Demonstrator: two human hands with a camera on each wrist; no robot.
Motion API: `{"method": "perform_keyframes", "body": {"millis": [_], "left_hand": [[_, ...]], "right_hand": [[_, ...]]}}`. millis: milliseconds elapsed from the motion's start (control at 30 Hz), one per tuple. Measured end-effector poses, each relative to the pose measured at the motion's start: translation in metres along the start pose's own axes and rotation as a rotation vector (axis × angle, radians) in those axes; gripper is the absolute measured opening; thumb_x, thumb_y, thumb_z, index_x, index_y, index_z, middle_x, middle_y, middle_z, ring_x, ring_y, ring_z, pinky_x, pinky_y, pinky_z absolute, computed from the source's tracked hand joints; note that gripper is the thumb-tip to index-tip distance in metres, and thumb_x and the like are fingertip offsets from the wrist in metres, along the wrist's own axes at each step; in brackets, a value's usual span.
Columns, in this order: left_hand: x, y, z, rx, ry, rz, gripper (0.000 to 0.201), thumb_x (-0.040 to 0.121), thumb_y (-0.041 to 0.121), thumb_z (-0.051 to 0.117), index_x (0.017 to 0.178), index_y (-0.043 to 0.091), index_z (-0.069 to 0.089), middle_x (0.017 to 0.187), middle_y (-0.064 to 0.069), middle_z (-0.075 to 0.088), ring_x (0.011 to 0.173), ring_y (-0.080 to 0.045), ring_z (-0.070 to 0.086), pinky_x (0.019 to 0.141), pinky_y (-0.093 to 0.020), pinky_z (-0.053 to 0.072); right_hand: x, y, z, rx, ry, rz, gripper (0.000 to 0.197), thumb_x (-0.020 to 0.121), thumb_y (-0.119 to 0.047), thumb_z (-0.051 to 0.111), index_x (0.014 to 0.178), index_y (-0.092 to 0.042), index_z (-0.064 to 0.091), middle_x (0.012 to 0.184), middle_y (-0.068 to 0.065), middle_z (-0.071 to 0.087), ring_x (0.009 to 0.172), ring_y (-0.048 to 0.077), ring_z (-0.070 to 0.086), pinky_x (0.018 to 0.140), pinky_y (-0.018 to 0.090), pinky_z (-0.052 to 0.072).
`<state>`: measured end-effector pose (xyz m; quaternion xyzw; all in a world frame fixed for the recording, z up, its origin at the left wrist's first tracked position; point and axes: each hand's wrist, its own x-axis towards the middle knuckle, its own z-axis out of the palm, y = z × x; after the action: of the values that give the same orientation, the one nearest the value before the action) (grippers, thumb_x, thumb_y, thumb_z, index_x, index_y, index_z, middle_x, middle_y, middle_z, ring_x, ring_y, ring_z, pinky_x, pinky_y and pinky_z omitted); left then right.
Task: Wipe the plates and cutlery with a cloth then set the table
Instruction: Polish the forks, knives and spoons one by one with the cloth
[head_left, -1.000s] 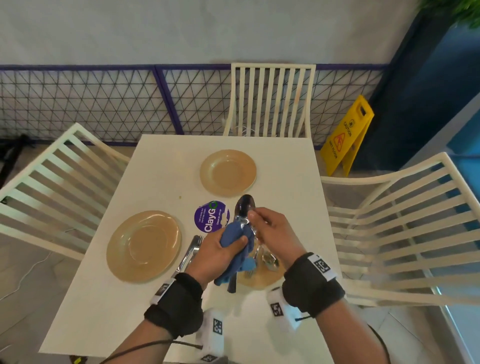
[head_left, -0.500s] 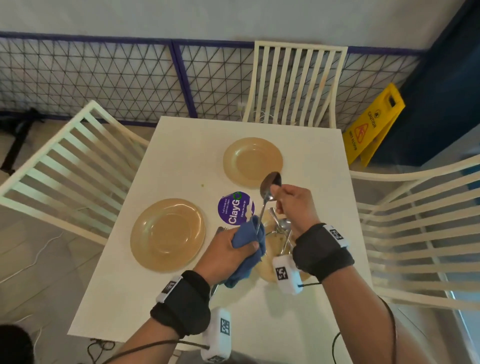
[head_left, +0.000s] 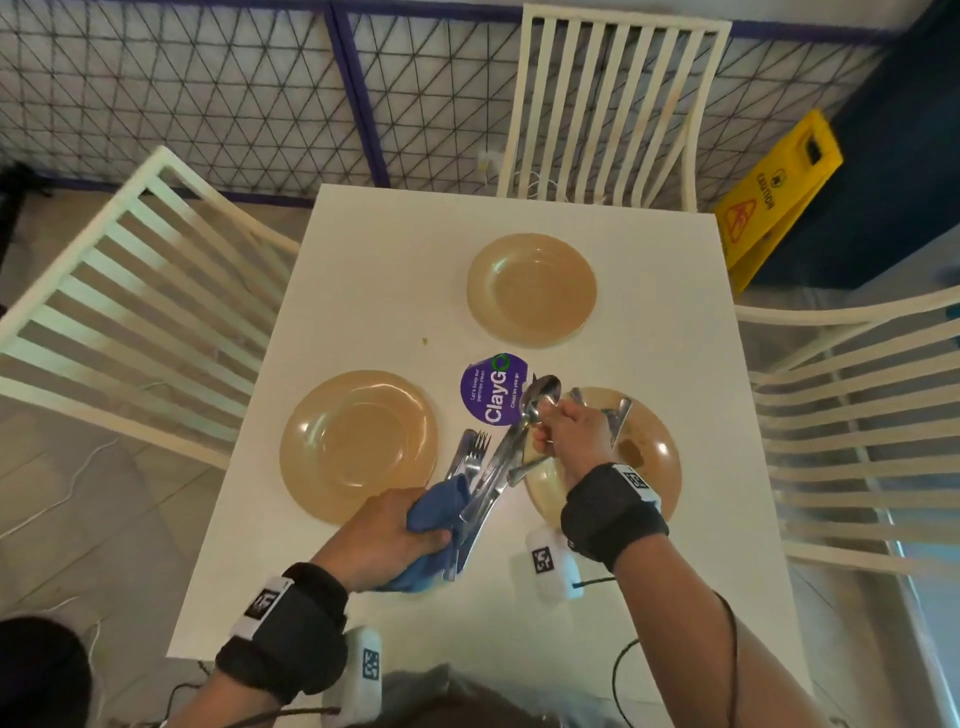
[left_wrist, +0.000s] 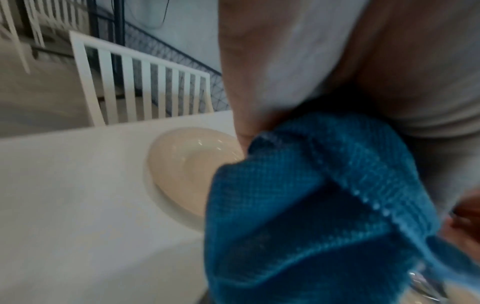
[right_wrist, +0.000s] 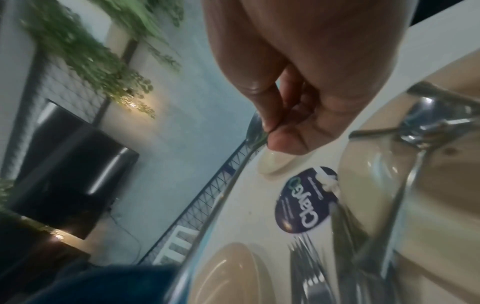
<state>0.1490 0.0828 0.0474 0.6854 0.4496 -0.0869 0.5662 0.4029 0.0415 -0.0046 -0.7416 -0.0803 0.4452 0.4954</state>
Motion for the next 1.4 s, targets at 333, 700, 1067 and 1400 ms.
{"method": "perform_keyframes", "body": {"millis": [333,700,1067,1400], "left_hand": [[-0.018,-0.044,-0.052,-0.159,0.243,-0.116,0.028,0.091,0.02,0.073,0.119,0.023,0.068,0.108,0.005,0.075,0.104,-0.014,0.068,0.097,-0.037,0.052],[-0.02,-0.035,-0.036,-0.156,0.265,-0.046,0.031,0.091,0.022,0.074,0.12,0.028,0.064,0.109,0.008,0.074,0.102,-0.007,0.067,0.086,-0.025,0.05],[-0.025,0.005,0.001,-0.14,0.297,0.048,0.026,0.091,0.021,0.073,0.112,0.035,0.066,0.104,0.013,0.075,0.095,-0.001,0.069,0.083,-0.024,0.053],[-0.046,0.043,0.028,-0.182,0.333,0.056,0.029,0.093,0.023,0.071,0.119,0.032,0.062,0.108,0.021,0.072,0.1,0.001,0.068,0.087,-0.024,0.053]], "right_hand": [[-0.005,0.051,0.038,-0.459,0.028,0.042,0.02,0.091,-0.026,0.066,0.074,-0.018,0.072,0.069,0.007,0.073,0.064,0.024,0.071,0.07,0.039,0.063],[-0.012,0.038,0.016,-0.68,0.062,-0.052,0.016,0.092,-0.024,0.061,0.099,-0.021,0.075,0.084,-0.002,0.074,0.073,0.017,0.07,0.072,0.027,0.056],[-0.005,0.065,-0.074,-0.852,0.201,0.131,0.022,0.086,-0.036,0.06,0.087,-0.016,0.07,0.083,0.005,0.07,0.078,0.028,0.067,0.077,0.039,0.059],[0.007,0.058,-0.072,-0.763,0.155,0.115,0.011,0.088,-0.023,0.064,0.089,-0.012,0.063,0.092,0.007,0.07,0.089,0.032,0.068,0.084,0.039,0.056]]}}
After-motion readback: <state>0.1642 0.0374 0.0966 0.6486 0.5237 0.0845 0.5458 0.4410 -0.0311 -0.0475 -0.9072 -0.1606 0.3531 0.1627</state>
